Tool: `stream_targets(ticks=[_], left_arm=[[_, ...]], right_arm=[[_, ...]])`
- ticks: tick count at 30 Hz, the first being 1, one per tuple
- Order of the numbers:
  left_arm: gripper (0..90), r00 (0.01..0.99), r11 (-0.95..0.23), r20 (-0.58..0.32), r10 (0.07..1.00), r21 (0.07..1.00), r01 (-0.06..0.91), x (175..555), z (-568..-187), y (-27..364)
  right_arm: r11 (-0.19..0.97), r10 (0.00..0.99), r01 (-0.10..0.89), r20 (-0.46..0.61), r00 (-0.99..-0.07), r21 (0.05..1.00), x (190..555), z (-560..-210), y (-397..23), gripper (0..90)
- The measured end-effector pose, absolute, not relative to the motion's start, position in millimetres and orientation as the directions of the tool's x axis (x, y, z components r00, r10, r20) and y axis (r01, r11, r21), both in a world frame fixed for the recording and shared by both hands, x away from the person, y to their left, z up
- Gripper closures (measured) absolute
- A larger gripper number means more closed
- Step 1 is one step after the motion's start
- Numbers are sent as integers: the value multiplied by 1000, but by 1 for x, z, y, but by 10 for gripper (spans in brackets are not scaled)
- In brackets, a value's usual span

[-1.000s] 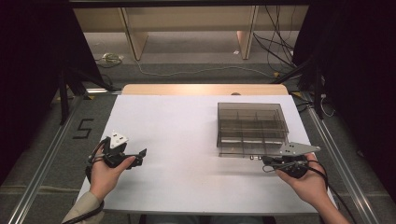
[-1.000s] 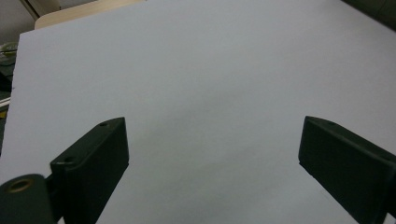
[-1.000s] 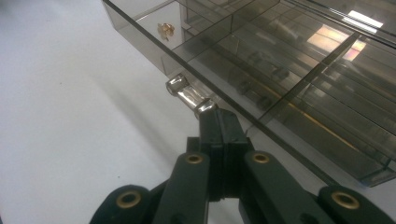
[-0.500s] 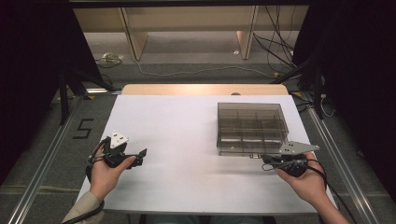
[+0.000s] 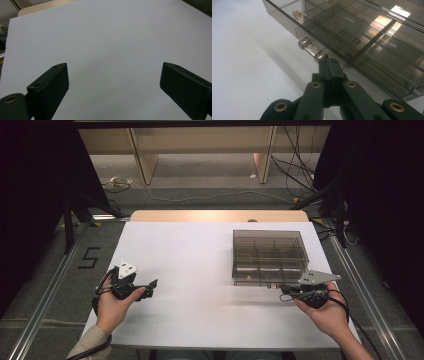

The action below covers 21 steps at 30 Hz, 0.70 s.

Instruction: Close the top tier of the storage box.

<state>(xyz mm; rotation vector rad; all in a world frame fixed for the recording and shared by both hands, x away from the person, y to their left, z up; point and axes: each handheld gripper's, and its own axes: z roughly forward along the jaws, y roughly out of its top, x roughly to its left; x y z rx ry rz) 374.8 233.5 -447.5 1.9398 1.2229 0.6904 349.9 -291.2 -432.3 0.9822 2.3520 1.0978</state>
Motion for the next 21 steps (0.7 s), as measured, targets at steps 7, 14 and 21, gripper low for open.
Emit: stream_targets(ticks=[7,14,21], left_arm=[[84,403,-282,59,913,806,521,375,-447,233],[84,405,-284,60,912,805,521,375,-447,233],[84,406,-284,59,912,806,520,375,-447,233]], right_arm=[[454,724,440,-33,-689,775,351,-433,-291,900],[454,726,442,-34,-686,773,353,-433,-290,900],[455,729,443,-38,-683,772,355,-433,-290,900]])
